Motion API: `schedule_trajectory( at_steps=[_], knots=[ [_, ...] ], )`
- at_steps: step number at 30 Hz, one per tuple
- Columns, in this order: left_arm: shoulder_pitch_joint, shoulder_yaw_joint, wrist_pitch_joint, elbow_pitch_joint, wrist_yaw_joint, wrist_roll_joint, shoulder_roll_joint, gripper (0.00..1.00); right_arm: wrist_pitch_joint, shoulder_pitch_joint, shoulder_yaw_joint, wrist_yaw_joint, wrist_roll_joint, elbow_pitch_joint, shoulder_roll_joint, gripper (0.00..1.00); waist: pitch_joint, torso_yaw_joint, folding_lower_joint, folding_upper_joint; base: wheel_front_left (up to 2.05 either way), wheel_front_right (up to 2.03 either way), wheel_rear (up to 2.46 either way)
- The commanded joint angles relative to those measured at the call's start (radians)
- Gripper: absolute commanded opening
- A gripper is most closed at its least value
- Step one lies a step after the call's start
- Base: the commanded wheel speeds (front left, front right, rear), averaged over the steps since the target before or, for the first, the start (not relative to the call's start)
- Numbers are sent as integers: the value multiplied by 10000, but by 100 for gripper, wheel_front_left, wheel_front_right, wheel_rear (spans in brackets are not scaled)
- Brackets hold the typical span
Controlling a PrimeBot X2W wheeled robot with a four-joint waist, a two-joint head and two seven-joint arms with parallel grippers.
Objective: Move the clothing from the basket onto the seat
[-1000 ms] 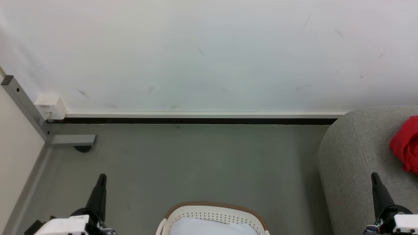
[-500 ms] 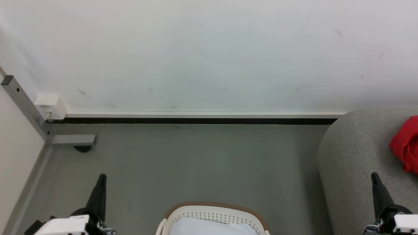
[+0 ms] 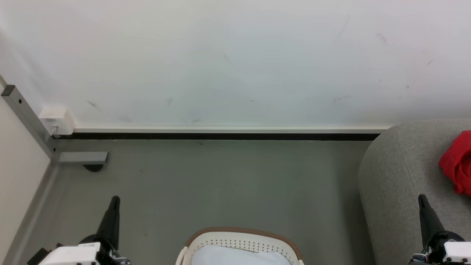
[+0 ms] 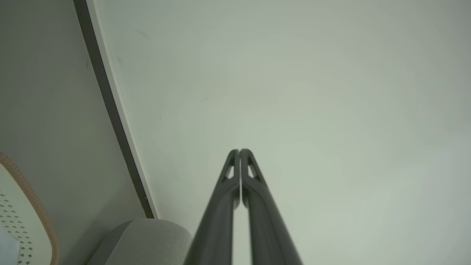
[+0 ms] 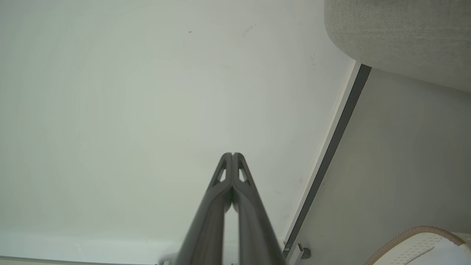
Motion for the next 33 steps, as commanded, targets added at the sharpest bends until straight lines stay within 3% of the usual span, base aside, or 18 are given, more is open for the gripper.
schedule_trajectory(
  at_steps=[1,33],
  knots=[
    [-60,17,48,-23,-43,-123,62,0,45,-62,-41,-21,-7,-49,3,0,0,0,0,-1,0,0,0],
    [-60,14,45,-24,-44,-126,62,0,45,-61,-42,-21,-7,-49,3,0,0,0,0,-1,0,0,0]
  ],
)
